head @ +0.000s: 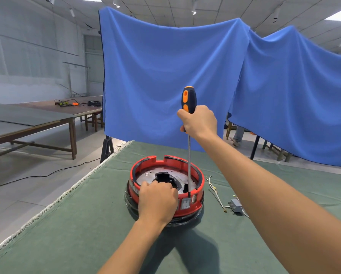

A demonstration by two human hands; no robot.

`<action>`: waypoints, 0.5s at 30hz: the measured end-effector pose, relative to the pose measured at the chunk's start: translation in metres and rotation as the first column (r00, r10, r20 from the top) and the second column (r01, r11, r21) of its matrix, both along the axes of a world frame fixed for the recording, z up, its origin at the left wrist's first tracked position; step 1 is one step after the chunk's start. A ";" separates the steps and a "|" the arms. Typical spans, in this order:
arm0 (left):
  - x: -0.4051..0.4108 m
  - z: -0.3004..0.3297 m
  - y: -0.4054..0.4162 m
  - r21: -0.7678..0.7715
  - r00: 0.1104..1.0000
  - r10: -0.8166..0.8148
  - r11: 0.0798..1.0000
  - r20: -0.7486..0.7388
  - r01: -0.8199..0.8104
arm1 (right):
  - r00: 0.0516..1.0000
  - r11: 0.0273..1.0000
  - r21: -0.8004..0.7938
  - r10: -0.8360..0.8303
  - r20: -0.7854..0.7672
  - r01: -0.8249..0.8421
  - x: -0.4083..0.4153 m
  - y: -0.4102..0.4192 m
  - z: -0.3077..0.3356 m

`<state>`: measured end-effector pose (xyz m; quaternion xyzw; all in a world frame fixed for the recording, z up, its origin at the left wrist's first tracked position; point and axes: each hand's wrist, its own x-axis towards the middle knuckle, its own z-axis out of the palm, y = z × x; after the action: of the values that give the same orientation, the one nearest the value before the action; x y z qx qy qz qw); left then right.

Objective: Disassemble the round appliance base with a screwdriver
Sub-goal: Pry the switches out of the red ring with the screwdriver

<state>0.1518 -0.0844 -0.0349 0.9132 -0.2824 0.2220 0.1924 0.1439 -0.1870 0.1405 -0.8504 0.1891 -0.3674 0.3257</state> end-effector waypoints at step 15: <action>-0.003 -0.001 -0.001 -0.042 1.000 0.005 0.999 0.024 -0.004 | 0.817 0.992 0.123 -0.052 0.574 -0.023 -0.097 -0.021 -0.043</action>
<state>0.1492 -0.0858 -0.0358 0.9069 -0.2778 0.2394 0.2077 0.0473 -0.2078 0.0975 -0.6761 0.1109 -0.5972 0.4171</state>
